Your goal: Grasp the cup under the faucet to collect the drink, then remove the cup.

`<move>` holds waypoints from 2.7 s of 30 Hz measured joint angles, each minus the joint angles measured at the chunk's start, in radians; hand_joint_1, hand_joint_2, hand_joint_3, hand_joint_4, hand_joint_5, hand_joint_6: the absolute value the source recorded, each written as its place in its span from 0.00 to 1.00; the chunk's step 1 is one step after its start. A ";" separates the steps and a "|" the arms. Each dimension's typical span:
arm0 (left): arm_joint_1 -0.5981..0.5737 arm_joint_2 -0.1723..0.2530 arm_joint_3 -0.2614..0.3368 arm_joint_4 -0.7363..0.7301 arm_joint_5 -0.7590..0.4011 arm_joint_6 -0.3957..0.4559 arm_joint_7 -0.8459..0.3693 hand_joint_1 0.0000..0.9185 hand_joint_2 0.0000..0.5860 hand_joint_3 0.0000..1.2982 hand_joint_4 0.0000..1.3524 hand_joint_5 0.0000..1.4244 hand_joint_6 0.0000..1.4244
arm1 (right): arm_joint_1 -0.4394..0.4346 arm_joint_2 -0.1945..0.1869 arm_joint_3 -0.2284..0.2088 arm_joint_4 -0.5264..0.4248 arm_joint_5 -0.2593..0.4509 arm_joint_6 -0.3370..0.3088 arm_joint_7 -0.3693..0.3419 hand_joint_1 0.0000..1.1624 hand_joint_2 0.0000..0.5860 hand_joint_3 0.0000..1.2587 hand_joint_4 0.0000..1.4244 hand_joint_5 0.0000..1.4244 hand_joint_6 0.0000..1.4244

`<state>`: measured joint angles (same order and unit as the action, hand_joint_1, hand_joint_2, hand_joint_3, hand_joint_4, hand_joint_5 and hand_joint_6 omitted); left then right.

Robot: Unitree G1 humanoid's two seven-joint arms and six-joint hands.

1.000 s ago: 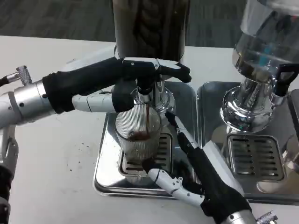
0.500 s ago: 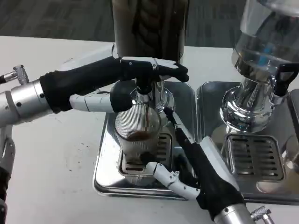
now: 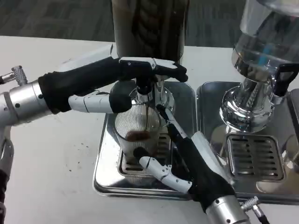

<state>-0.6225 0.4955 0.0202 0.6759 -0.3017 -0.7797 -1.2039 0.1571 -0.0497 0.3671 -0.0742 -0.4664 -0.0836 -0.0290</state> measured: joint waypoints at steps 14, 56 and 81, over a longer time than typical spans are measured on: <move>0.001 0.001 0.000 -0.001 0.000 0.000 0.009 0.00 0.15 0.20 0.11 0.10 0.09 | -0.065 0.006 -0.004 0.055 0.018 -0.005 -0.015 0.32 0.40 0.00 0.00 0.00 0.00; 0.106 0.037 0.177 0.083 -0.003 -0.036 0.215 0.00 0.16 0.16 0.10 0.10 0.09 | -0.138 0.009 -0.023 0.190 0.076 -0.080 -0.037 0.29 0.42 0.00 0.00 0.00 0.00; 0.273 0.052 0.238 0.084 -0.003 -0.033 0.264 0.00 0.17 0.22 0.14 0.12 0.10 | -0.183 0.004 -0.003 0.233 0.054 -0.094 -0.033 0.36 0.35 0.00 0.00 0.00 0.00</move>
<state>-0.3495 0.5471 0.2579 0.7597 -0.3049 -0.8124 -0.9401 -0.0262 -0.0455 0.3643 0.1589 -0.4126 -0.1778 -0.0624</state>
